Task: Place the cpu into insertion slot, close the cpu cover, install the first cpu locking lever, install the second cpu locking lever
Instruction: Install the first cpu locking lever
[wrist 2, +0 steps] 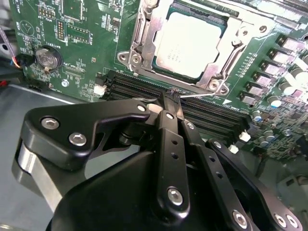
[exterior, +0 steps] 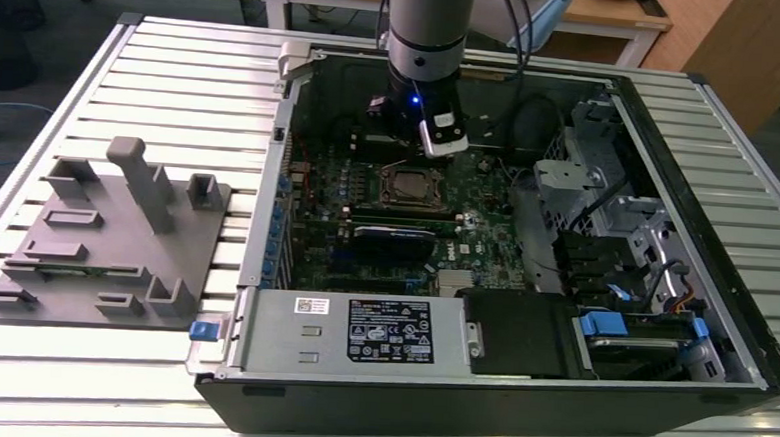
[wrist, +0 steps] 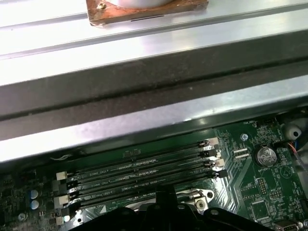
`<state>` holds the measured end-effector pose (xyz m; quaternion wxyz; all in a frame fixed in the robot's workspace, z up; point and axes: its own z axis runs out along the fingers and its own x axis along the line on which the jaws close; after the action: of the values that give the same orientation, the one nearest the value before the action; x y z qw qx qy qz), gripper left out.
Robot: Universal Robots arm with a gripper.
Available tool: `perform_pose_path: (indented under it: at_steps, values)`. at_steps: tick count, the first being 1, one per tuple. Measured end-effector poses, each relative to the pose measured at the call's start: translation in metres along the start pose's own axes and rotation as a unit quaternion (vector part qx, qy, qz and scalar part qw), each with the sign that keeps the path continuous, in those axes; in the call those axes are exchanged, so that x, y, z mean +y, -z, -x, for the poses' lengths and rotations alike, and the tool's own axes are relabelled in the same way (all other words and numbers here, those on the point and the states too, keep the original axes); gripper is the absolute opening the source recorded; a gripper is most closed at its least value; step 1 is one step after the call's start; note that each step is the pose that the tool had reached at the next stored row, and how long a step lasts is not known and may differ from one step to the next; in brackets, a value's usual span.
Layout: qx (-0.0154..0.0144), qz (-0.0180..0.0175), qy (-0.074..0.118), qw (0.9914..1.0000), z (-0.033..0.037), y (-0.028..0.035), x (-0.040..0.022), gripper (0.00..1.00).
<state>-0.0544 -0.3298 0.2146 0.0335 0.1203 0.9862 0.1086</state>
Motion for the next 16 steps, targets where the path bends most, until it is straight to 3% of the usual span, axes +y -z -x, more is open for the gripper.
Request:
perform_pose_path:
  at_steps: [11, 16]
  values:
    - [-0.0064, -0.0011, -0.028, 0.99959, -0.0013, -0.0027, 0.0044, 0.11]
    - [-0.0124, -0.0021, -0.054, 0.99845, -0.0015, -0.0040, 0.0047, 0.11]
